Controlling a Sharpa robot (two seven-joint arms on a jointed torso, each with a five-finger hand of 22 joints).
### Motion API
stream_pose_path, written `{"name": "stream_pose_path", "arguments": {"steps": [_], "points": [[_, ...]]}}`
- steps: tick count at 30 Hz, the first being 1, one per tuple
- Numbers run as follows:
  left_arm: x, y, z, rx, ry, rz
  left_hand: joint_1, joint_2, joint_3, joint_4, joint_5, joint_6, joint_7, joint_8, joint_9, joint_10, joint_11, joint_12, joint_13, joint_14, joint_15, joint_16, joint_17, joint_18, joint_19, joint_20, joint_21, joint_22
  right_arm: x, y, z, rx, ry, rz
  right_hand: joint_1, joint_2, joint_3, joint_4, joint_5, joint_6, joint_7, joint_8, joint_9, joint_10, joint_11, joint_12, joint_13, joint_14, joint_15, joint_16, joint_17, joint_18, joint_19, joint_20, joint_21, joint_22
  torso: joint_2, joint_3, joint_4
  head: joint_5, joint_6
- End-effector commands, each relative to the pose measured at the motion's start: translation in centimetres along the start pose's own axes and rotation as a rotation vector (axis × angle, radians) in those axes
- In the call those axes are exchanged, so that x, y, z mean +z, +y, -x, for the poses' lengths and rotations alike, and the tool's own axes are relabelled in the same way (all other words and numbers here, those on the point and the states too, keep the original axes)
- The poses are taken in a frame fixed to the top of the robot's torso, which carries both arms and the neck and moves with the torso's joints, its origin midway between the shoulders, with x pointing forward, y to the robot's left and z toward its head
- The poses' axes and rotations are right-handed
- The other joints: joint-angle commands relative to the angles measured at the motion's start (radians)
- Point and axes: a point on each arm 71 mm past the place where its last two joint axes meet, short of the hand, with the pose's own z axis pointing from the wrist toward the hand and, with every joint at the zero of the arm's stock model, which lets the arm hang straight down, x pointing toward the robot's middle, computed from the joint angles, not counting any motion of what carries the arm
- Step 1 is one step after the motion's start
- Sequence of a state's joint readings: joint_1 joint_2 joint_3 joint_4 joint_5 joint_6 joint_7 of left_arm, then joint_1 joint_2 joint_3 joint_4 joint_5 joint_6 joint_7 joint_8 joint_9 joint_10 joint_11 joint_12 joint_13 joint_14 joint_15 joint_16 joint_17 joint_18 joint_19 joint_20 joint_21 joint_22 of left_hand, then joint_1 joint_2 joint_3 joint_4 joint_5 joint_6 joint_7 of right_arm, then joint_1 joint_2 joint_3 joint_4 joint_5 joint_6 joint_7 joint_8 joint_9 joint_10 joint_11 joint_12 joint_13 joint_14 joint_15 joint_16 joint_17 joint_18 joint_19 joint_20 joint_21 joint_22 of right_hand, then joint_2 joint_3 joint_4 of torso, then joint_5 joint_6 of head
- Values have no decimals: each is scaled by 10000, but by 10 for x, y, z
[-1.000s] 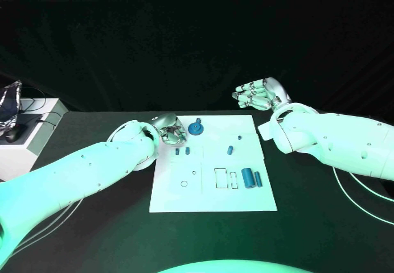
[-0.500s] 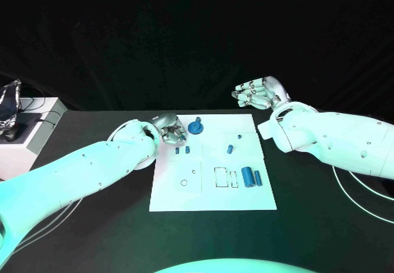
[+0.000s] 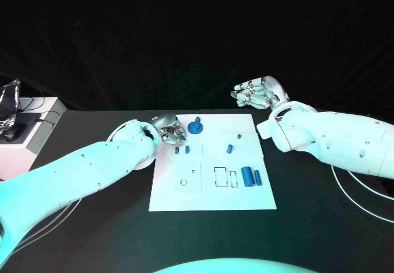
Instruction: Assemble the parts on the task board
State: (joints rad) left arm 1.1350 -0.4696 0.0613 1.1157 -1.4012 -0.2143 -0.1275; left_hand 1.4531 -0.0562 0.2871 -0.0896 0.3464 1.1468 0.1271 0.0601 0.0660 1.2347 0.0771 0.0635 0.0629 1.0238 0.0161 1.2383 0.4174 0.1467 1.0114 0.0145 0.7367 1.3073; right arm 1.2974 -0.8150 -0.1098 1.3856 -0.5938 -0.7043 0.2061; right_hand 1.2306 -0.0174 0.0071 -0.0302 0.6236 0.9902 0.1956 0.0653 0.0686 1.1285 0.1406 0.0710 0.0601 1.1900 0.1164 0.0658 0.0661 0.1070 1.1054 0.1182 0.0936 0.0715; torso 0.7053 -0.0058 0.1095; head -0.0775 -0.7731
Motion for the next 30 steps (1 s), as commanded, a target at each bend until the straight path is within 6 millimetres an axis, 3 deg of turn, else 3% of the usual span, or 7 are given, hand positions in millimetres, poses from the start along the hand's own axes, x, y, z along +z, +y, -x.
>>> {"name": "stream_pose_path", "arguments": {"steps": [1,30], "points": [[0,-3,-3,10,142,-125,13,26,-42,-26,-59,62,19,28,12,44,22,1,15,40,-1,-38,5,123,-14,84,58,185,0,2,-1,-100,108,239,13,2,-63,-14,32,-40,-3,-19,-6,-85,-1,2,-11,-69,-9,-30,-9,-88,-89,12,18,-10,3,-1,1,-11,-26],[0,-4,-6,184,400,-9,35,108,-282,-119,-71,60,-5,28,5,-41,29,47,24,-44,5,-38,66,99,-40,78,22,184,0,1,-1,-107,139,200,10,-2,-63,-19,28,-48,-1,-18,-5,-89,0,6,-10,-79,-6,-30,-9,-85,-99,18,8,-12,0,-3,-3,-37,-52]]}}
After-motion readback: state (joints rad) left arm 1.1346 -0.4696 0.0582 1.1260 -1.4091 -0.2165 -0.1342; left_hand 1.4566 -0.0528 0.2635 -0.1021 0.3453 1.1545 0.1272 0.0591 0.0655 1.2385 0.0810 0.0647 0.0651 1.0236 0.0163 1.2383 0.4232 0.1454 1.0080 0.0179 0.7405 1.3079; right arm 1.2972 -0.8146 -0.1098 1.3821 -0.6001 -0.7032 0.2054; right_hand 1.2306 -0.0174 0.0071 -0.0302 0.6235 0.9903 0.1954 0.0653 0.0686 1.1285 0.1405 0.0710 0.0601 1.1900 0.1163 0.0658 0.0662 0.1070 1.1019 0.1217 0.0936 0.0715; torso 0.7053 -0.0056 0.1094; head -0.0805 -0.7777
